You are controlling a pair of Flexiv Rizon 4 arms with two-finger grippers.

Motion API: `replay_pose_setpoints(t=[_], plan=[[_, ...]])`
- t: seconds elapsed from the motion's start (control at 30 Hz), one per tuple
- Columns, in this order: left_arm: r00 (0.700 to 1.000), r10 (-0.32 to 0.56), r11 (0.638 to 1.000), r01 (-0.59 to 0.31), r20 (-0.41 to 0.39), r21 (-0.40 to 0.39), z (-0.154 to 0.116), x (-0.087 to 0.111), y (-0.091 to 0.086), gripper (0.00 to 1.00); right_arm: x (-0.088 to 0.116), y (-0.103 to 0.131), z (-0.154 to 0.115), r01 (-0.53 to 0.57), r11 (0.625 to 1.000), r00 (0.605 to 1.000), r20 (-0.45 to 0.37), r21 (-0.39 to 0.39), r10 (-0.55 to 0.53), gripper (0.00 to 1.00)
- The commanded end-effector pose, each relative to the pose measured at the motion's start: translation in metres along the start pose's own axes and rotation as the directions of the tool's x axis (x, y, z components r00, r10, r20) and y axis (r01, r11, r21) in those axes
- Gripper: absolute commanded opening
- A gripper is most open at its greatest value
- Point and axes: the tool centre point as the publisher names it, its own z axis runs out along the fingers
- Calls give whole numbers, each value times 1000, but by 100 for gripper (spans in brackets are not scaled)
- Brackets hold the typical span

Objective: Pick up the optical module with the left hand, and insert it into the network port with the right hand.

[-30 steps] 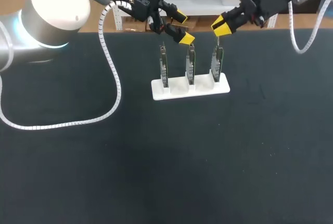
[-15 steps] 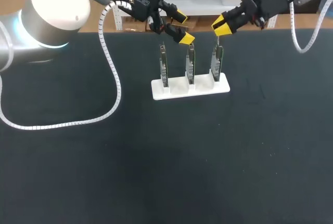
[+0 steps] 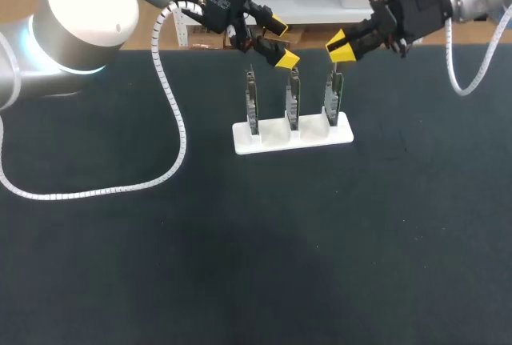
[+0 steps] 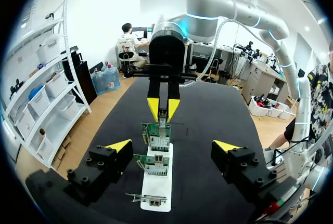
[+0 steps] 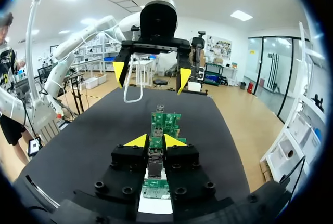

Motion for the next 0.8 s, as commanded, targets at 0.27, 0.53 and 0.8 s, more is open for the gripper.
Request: replay_pose_setpoints(t=[0.27,0.53,0.8], plan=[[1000,-1,1000,1,-5,0,0,-1,0,100,-1,-3,-6,15,1000,999,33,-16,-14,0],[1000,-1,1000,1,-5,0,0,-1,0,100,-3,-5,-7,13,999,1000,29,-32,-12,0],[1000,-1,1000,1,-5,0,0,-1,0,100,0,-4,-5,3,1000,999,33,-25,-2,0]])
